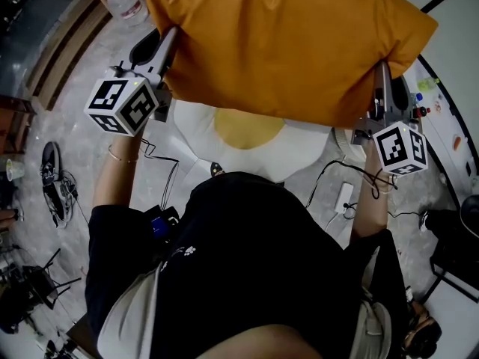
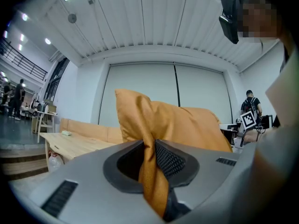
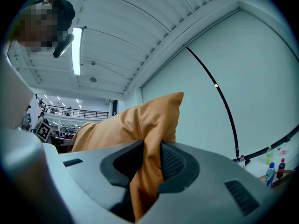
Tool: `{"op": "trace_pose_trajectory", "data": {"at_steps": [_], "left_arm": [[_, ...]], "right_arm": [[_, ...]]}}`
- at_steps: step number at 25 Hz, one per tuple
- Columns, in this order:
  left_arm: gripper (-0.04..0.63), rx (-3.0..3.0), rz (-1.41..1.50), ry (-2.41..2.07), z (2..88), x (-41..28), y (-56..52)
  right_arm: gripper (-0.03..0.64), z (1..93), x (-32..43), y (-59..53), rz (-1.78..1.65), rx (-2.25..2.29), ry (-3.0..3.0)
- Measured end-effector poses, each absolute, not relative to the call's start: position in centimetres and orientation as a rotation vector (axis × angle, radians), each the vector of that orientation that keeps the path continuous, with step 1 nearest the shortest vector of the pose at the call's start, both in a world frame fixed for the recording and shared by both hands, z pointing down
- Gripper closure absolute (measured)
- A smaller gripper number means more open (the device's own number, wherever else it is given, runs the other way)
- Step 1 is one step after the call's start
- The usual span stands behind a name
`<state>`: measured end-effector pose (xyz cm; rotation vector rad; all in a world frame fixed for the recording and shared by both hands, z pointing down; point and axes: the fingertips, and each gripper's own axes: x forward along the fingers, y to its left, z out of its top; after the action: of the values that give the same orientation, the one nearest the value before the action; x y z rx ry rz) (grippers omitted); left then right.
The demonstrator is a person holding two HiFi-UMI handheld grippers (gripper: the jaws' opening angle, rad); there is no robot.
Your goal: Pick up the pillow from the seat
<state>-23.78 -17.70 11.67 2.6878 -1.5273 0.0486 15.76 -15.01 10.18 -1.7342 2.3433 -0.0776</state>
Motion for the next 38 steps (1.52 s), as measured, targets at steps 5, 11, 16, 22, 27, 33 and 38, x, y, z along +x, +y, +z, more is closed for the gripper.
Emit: {"op": "trace_pose_trajectory", "data": {"at_steps": [5,11,16,22,27,33,38], "left_arm": [[0.518,2.681,0.032,-1.524,11.9,-23.9,-17.6],[0.518,2.681,0.024,-1.54,11.8,-24.2,-17.6],[0.518,2.672,0.027,-1.539,12.2,-24.3,-17.4],[0.518,2.659,0.021,-1.534,12.6,-24.4,-17.4],[0.518,2.651,0.024,-1.524,12.8,-24.4,-17.5],[0.518,2.641,0.032,-1.518,12.9,-24.2,-17.5],[0.518,2.641,0.036,-1.517,12.8,-24.1,-17.6]], "right_arm": [[0.515,10.2,15.6,-14.9,-0.077,-1.73,2.346],[0.515,10.4,15.5,-15.1,-0.096,-1.726,2.346],[0.515,10.8,15.4,-15.1,-0.108,-1.729,2.353],[0.515,11.0,15.4,-15.2,-0.115,-1.73,2.357],[0.515,11.2,15.3,-15.3,-0.122,-1.737,2.358],[0.515,11.0,15.6,-15.5,-0.124,-1.743,2.363],[0.515,10.7,15.8,-15.6,-0.117,-1.745,2.36]]}}
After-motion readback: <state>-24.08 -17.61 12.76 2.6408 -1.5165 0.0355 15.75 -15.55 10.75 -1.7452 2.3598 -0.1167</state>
